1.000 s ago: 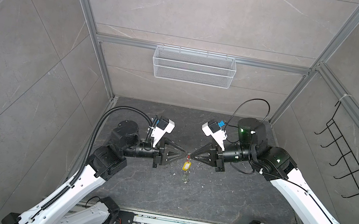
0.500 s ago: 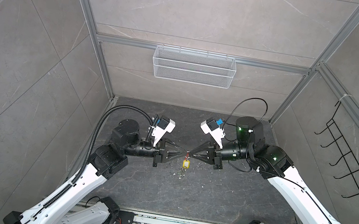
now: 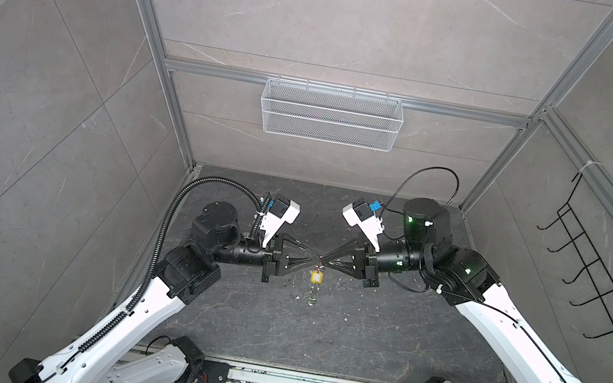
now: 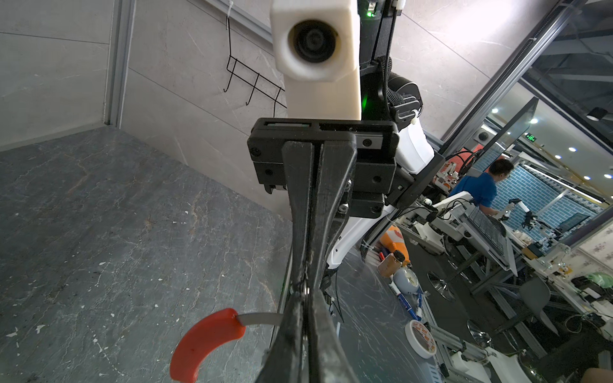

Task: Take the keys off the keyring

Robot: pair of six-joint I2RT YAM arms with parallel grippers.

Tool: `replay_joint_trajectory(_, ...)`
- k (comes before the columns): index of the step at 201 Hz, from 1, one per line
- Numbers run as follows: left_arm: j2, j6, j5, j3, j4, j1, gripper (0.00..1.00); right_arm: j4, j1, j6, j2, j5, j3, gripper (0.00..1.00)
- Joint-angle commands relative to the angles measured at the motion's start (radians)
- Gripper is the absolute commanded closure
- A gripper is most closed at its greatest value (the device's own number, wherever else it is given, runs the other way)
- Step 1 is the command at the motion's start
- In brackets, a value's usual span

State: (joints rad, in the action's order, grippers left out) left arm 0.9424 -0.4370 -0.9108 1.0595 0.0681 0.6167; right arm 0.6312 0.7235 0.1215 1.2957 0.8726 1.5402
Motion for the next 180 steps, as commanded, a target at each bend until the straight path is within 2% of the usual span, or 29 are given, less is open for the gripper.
replay_joint_trajectory(1,0.006,-0.023,-0.046,-0.003,-0.071,0.010,1.00,-0.063,0.007,0.021,0.021,0.013,-0.014,1.00)
replay_joint_trajectory(17,0.000,-0.027,-0.032,-0.011,-0.077,0.011,1.00,-0.077,0.008,0.032,0.019,0.011,-0.022,0.99)
replay_joint_trajectory(29,-0.009,-0.033,-0.018,-0.021,-0.093,0.010,1.00,-0.103,0.008,0.046,0.012,0.004,-0.035,0.92)
replay_joint_trajectory(45,-0.028,-0.038,0.022,-0.042,-0.119,0.011,1.00,-0.157,0.007,0.090,-0.008,-0.033,-0.065,0.77)
replay_joint_trajectory(68,-0.080,-0.048,0.139,-0.099,-0.196,0.010,1.00,-0.347,0.008,0.231,-0.059,-0.091,-0.166,0.62)
replay_joint_trajectory(96,-0.165,-0.069,0.293,-0.201,-0.353,0.012,1.00,-0.666,0.007,0.423,-0.124,-0.152,-0.311,0.60)
replay_joint_trajectory(114,-0.193,-0.071,0.340,-0.232,-0.412,0.013,1.00,-0.822,0.008,0.510,-0.137,-0.170,-0.365,0.58)
replay_joint_trajectory(151,-0.187,-0.071,0.355,-0.242,-0.459,0.013,1.00,-0.965,0.008,0.611,-0.111,-0.132,-0.385,0.58)
replay_joint_trajectory(180,-0.190,-0.072,0.373,-0.248,-0.485,0.013,1.00,-1.004,0.017,0.630,-0.077,-0.078,-0.377,0.62)
